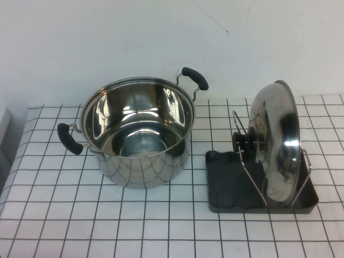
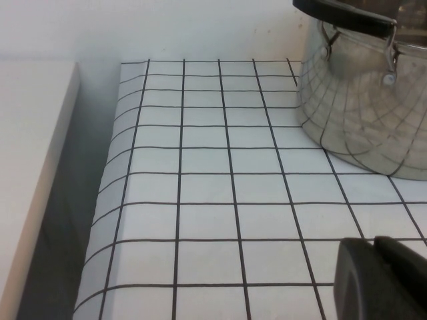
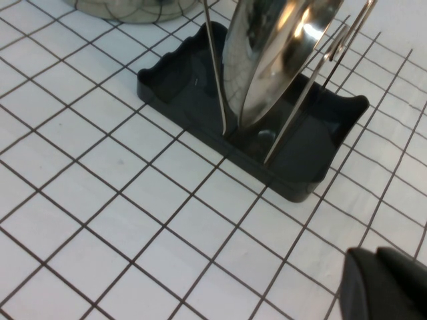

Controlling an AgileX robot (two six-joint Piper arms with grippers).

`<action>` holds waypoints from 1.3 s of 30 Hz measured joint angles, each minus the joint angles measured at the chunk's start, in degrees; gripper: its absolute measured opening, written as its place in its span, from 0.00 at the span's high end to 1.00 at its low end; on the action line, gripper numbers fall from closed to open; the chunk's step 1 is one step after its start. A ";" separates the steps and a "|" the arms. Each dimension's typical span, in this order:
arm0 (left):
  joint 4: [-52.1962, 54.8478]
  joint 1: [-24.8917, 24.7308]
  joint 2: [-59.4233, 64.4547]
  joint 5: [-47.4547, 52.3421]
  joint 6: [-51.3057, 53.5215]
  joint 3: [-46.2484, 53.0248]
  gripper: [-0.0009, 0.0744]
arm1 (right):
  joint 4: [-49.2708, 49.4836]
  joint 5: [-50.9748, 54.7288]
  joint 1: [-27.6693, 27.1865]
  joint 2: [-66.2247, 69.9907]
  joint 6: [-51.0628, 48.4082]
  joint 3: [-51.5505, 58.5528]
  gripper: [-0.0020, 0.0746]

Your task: Put pot lid on rack

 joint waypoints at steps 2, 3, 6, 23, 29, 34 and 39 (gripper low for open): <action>0.00 0.00 0.00 0.00 0.00 0.00 0.99 | 0.00 0.00 0.00 0.00 0.00 0.00 0.98; 0.00 0.00 0.00 0.00 0.00 0.00 0.99 | 0.00 0.00 0.00 0.00 0.00 0.00 0.98; 0.00 0.00 0.00 0.00 0.00 0.00 0.99 | 0.00 0.00 0.00 0.00 0.00 0.00 0.98; 0.00 0.00 0.00 0.25 0.00 0.00 0.99 | -0.51 -13.72 -7.26 -5.90 3.04 10.36 0.98; 0.00 0.00 0.00 0.25 0.00 0.00 0.99 | -1.69 -15.24 -14.45 -15.00 6.12 18.60 0.98; 0.00 0.00 0.00 0.46 0.00 -0.08 0.99 | -1.81 -17.46 -17.13 -15.86 9.73 22.15 0.98; 0.00 0.00 0.00 0.46 0.00 -0.08 0.99 | -1.89 -17.85 -18.24 -15.90 11.30 22.19 0.98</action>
